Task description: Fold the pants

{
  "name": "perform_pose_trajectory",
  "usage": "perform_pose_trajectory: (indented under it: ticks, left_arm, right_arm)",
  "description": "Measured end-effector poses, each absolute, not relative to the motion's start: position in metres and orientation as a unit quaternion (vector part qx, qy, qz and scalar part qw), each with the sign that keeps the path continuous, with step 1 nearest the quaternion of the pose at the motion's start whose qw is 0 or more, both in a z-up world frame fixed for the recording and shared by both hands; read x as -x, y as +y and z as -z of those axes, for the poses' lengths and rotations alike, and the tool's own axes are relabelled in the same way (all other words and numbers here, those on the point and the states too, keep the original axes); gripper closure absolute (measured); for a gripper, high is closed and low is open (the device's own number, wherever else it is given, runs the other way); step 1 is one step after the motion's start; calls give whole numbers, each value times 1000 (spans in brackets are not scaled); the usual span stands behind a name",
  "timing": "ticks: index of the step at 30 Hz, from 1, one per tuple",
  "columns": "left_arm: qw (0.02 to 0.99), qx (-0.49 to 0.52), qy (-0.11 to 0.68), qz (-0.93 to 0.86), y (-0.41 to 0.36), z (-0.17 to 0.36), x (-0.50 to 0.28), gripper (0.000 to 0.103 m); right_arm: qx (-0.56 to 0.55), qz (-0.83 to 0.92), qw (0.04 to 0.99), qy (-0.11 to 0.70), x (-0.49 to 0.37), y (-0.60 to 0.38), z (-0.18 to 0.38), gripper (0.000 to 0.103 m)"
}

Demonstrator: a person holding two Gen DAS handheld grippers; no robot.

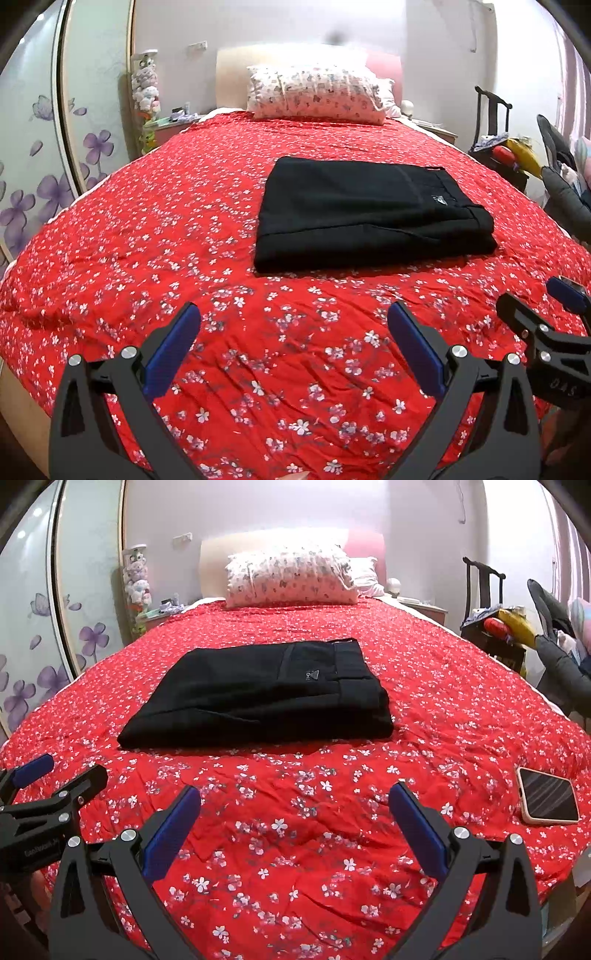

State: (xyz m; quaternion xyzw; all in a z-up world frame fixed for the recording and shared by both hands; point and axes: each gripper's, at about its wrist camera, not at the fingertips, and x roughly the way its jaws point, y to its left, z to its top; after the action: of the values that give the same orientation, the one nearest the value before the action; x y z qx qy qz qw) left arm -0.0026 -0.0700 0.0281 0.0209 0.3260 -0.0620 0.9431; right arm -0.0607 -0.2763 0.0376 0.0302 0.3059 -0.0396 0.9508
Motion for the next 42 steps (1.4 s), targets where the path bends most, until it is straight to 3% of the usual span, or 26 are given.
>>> perform_pose_trajectory:
  ticks: [42]
  left_arm:
    - [934, -52, 339, 104, -87, -22, 2, 2]
  right_arm:
    - [-51, 54, 948, 310, 58, -292, -34, 1]
